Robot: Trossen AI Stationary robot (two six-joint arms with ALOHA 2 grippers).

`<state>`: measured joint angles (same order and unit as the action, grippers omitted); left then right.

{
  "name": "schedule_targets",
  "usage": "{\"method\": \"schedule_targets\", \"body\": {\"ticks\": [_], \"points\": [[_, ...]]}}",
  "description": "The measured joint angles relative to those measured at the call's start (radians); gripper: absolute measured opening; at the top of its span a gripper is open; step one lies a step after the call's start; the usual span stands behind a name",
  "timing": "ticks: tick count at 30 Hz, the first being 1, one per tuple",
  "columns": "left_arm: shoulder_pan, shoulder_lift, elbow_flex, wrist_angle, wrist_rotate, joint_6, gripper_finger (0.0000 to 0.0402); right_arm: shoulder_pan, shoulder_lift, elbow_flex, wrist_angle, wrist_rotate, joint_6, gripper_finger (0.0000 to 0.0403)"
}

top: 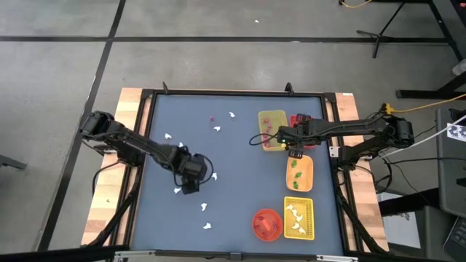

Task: Sort Halloween decoration
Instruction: Put the pink skeleton toy into the top yellow bin

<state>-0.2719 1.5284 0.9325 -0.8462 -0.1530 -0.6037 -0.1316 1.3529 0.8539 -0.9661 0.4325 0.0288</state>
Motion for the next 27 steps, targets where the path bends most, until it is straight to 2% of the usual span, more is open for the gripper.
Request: {"method": "schedule_targets", "body": {"ticks": [9,16,27], "points": [[-0.032,0.004,-0.055,0.033,-0.013,-0.079,0.0156,0.0,0.0,0.0,0.0,0.0,0.0,0.0124],[-0.032,0.004,-0.073,0.094,-0.054,-0.058,0.0156,0.0,0.0,0.0,0.0,0.0,0.0,0.0124],[-0.032,0.004,-0.125,0.144,-0.055,-0.075,0.0156,0.0,0.0,0.0,0.0,0.0,0.0,0.0124]]}}
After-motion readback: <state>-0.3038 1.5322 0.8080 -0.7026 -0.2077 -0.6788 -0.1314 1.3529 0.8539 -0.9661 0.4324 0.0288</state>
